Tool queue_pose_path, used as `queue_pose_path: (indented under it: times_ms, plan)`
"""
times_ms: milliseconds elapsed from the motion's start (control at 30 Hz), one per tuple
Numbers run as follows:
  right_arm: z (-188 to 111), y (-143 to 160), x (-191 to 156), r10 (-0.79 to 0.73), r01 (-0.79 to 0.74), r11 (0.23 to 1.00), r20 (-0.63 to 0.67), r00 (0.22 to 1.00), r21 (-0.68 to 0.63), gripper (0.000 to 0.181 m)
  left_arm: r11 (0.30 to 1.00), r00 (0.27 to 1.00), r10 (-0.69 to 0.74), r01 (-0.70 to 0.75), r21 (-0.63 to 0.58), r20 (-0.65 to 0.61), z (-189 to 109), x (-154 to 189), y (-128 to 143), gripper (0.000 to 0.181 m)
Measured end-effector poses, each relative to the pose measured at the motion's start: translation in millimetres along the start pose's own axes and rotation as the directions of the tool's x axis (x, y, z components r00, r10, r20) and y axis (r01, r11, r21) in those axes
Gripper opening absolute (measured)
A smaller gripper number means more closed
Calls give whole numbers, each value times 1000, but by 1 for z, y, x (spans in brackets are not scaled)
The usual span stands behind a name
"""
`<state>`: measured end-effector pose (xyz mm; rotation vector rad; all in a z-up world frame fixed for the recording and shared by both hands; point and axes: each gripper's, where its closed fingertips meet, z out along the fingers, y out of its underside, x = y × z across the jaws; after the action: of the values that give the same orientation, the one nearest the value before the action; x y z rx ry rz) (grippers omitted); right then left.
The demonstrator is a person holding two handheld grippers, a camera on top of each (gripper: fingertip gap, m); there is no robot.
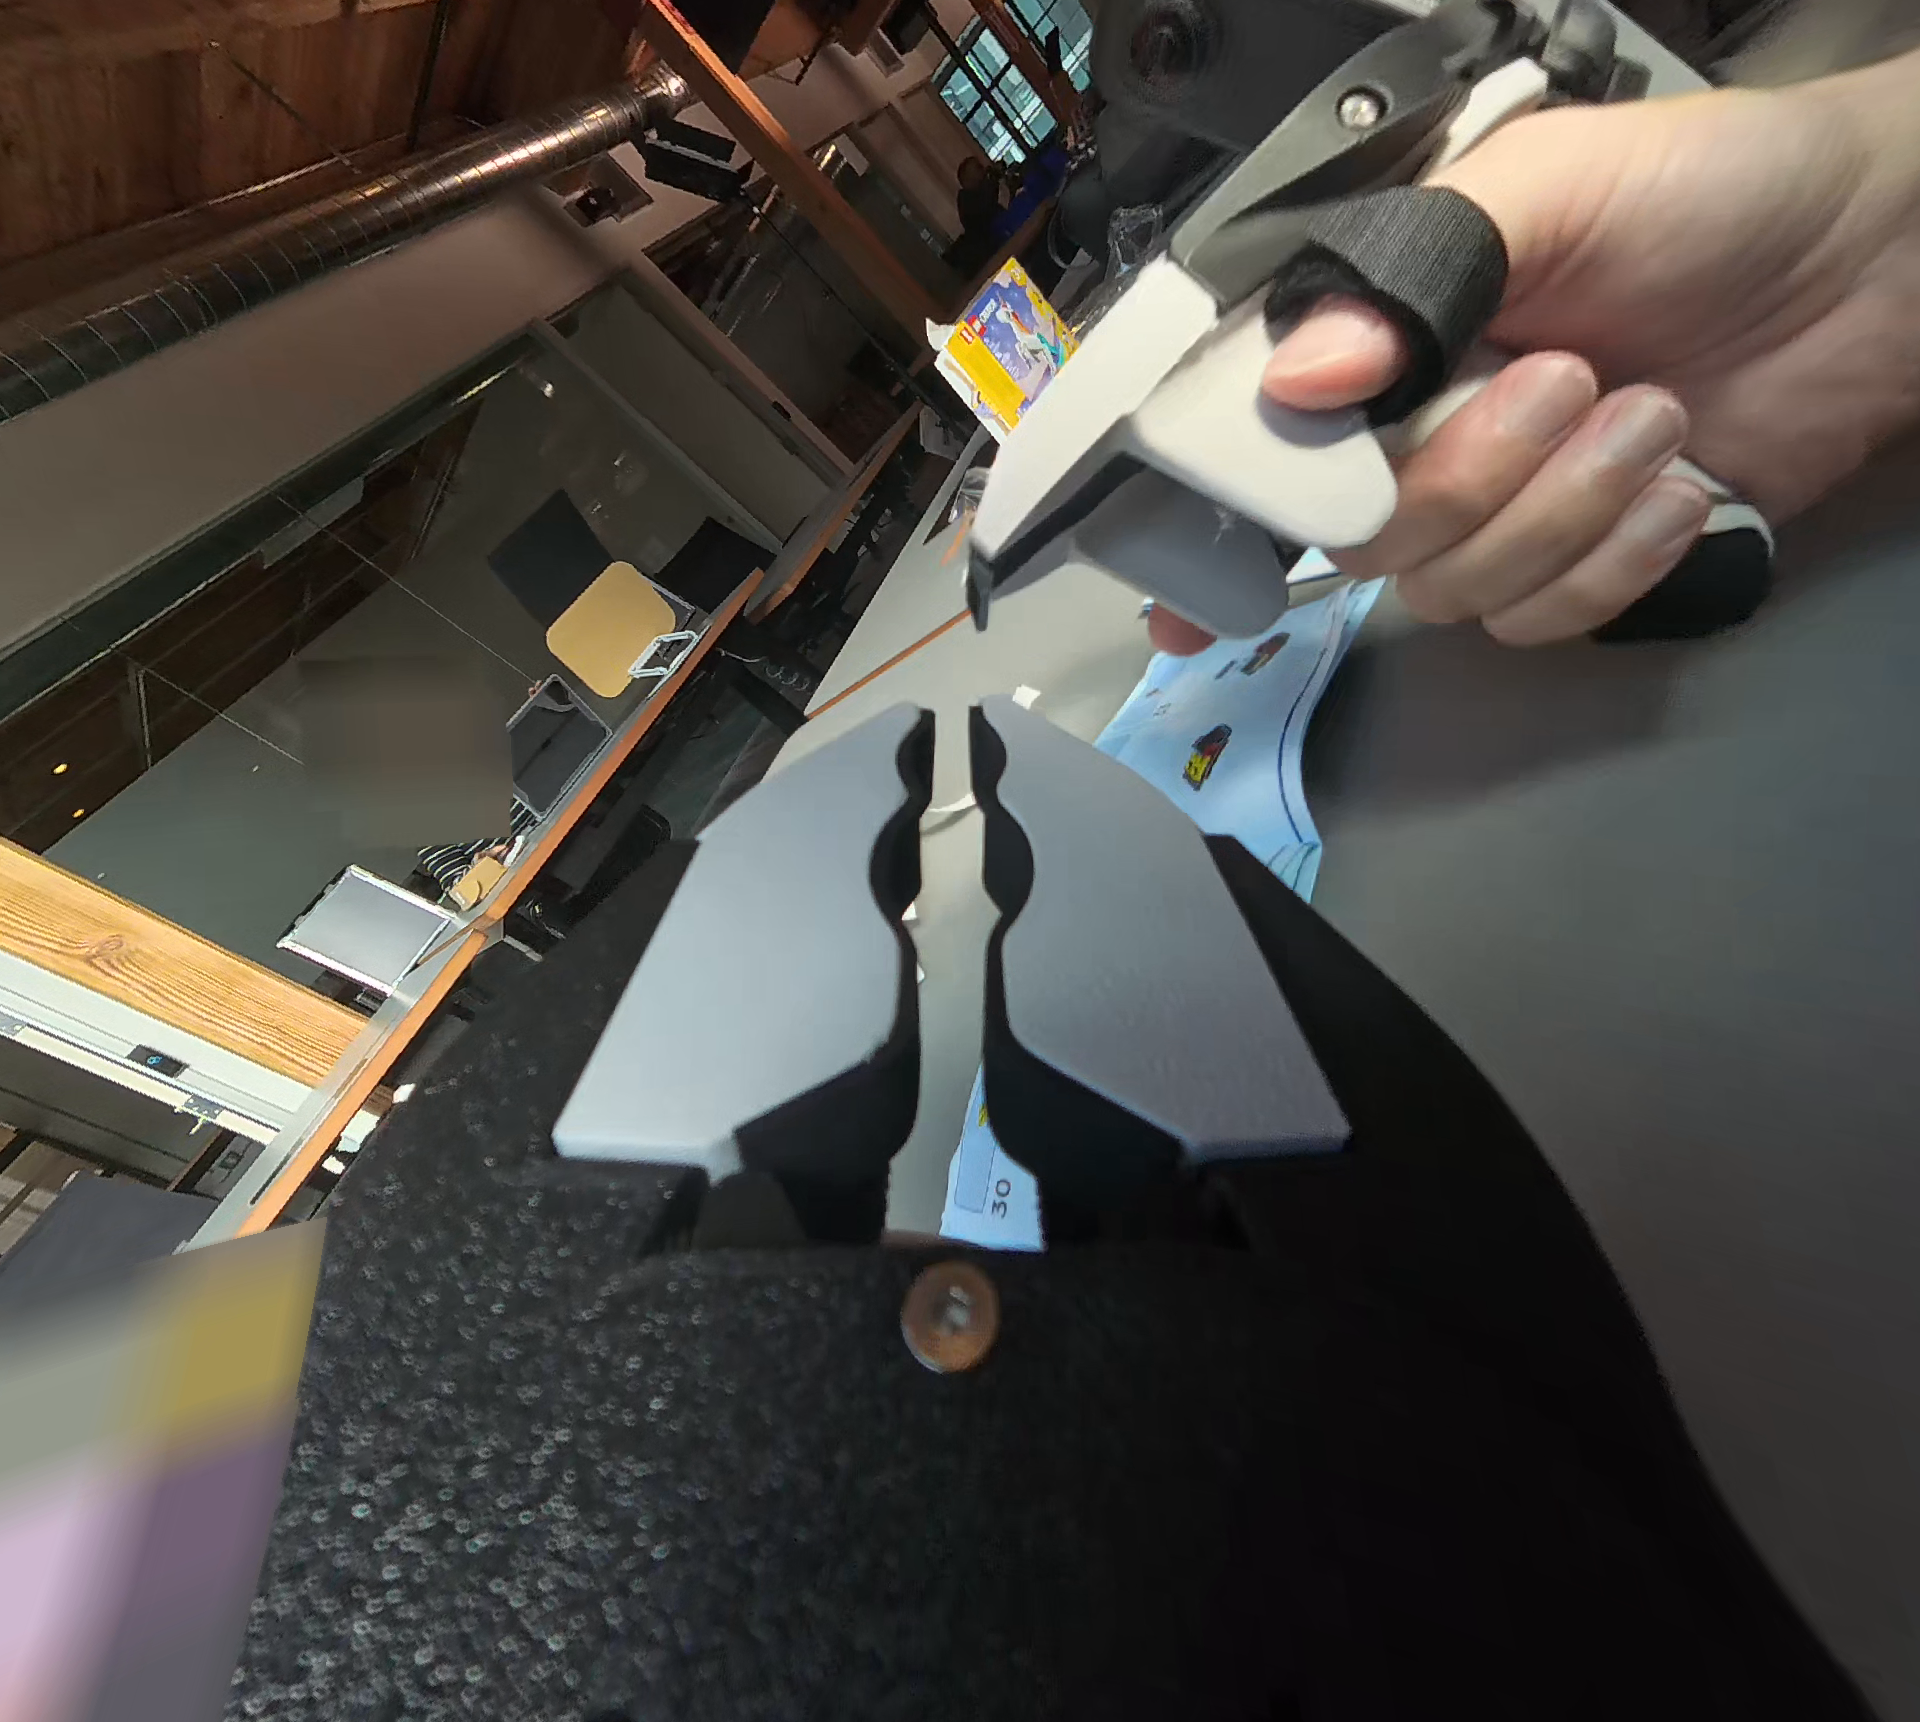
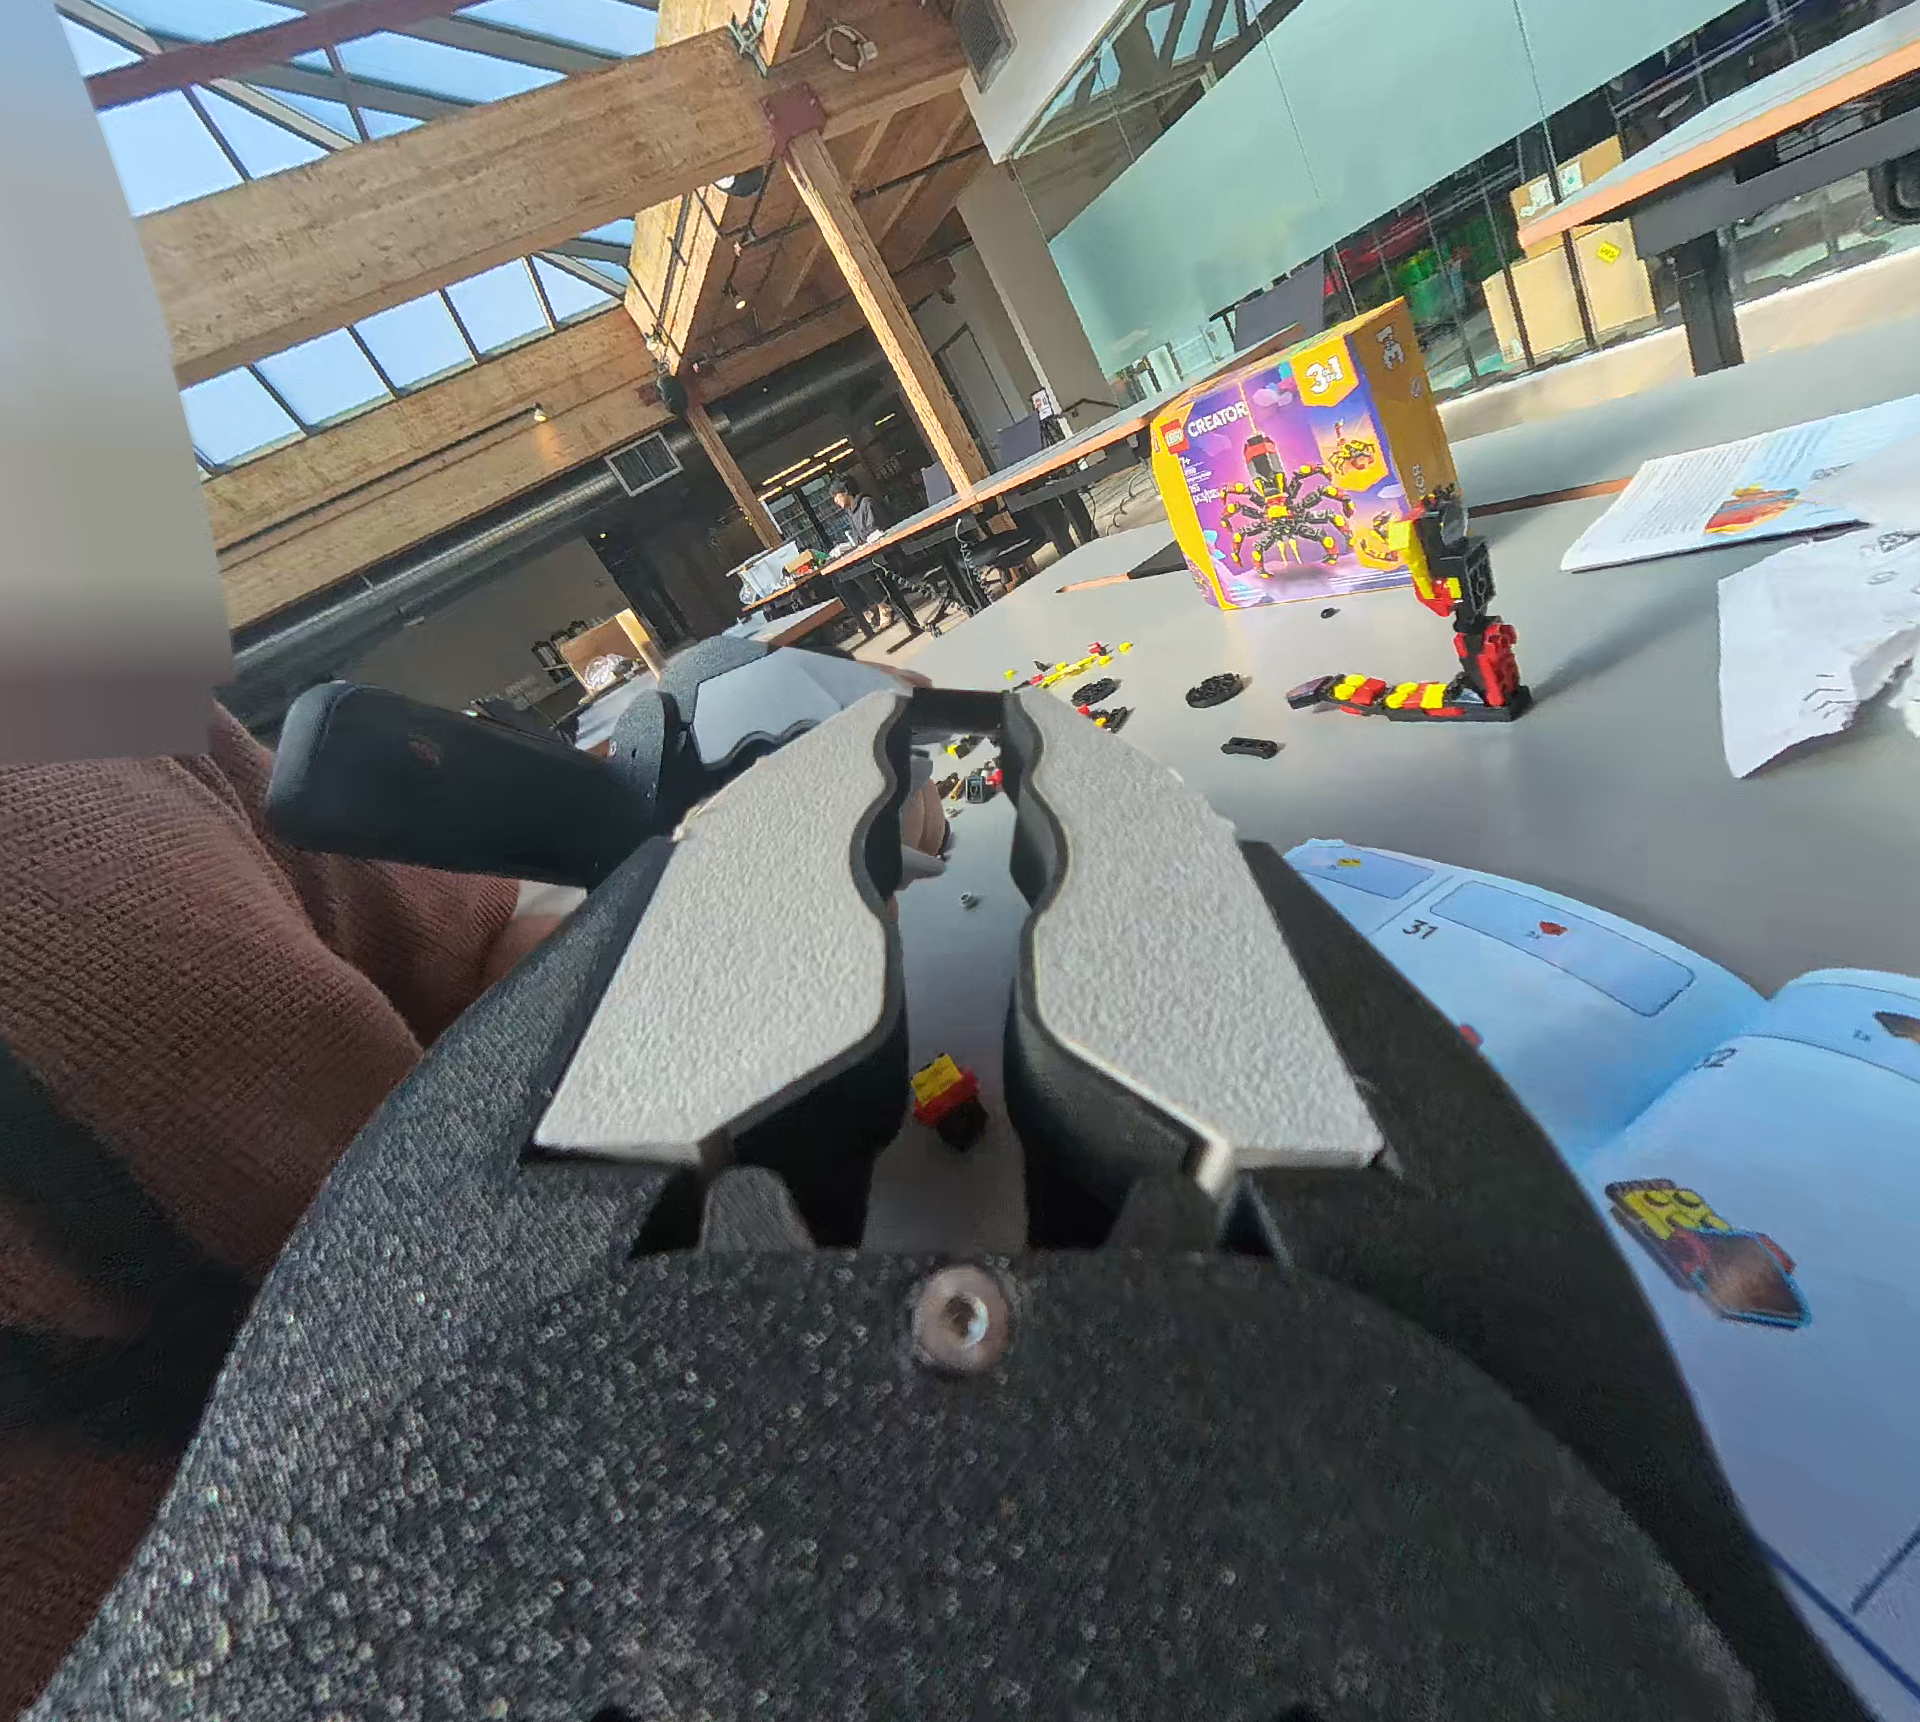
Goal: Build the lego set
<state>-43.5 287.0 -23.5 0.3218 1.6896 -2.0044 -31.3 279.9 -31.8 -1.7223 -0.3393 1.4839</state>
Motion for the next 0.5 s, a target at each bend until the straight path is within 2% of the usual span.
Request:
queue_pose_path:
  times_ms: [33, 100, 167, 233, 267, 367, 433, 500]
  plan:
    - [-5, 2, 0, -46, 45, 997, -6, 999, -59, 16, 1000, 1000, 2, -2, -29, -17, -4, -2, 7, 6]
    - [-14, 22, 3, -196, 181, 941, -24, 980, -286, 16, 992, 997, -12, 1, -128, -82, -19, -6, 26, 6]
    - [-19, 55, 5, -351, 301, 771, 19, 936, -562, 16, 965, 961, -135, 72, -252, -240, -41, 2, 48, 6]
    - [-17, 85, 4, -434, 362, 572, 103, 895, -736, 16, 918, 838, -315, 151, -366, -446, -72, 27, 58, 6]
    - [-12, 100, 0, -447, 393, 482, 166, 879, -783, 16, 893, 788, -379, 174, -416, -485, -84, 34, 62, 7]
    - [6, 133, -1, -500, 498, 265, 324, 803, -826, 16, 842, 760, -450, 186, -507, -469, -99, 44, 75, 8]
    - [14, 145, 1, -497, 529, 188, 384, 778, -828, 16, 820, 745, -461, 151, -552, -482, -103, 55, 85, 10]
    - [19, 151, -1, -468, 536, 160, 414, 780, -829, 16, 816, 727, -467, 135, -562, -503, -104, 66, 86, 11]
